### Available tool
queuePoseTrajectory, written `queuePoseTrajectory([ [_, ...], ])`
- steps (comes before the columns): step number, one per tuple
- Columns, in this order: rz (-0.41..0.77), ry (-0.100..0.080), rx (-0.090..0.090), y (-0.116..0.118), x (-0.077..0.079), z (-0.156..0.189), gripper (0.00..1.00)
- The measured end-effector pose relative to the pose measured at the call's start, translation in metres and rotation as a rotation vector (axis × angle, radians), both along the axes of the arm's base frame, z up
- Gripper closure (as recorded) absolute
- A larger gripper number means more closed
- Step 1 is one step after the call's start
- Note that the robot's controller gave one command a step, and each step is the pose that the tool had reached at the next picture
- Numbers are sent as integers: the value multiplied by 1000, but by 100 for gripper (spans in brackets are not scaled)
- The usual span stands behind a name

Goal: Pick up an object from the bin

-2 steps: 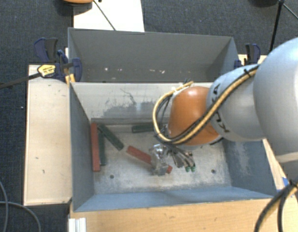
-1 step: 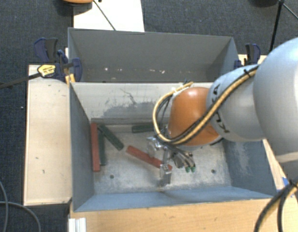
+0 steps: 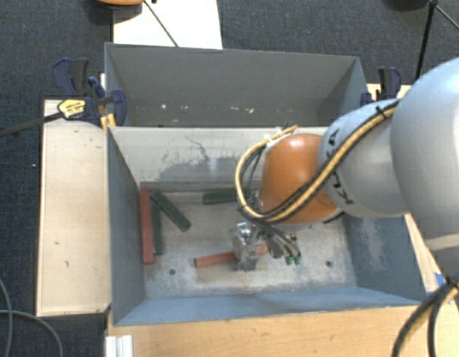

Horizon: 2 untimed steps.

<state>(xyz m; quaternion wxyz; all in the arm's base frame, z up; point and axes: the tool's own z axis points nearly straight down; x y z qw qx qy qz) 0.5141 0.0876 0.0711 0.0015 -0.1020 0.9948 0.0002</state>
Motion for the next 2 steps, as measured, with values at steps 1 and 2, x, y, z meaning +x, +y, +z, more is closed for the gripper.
queuePoseTrajectory([
  [1,0,0,0,0,0,0,100],
  [2,20,9,-2,-1,-1,45,100],
])
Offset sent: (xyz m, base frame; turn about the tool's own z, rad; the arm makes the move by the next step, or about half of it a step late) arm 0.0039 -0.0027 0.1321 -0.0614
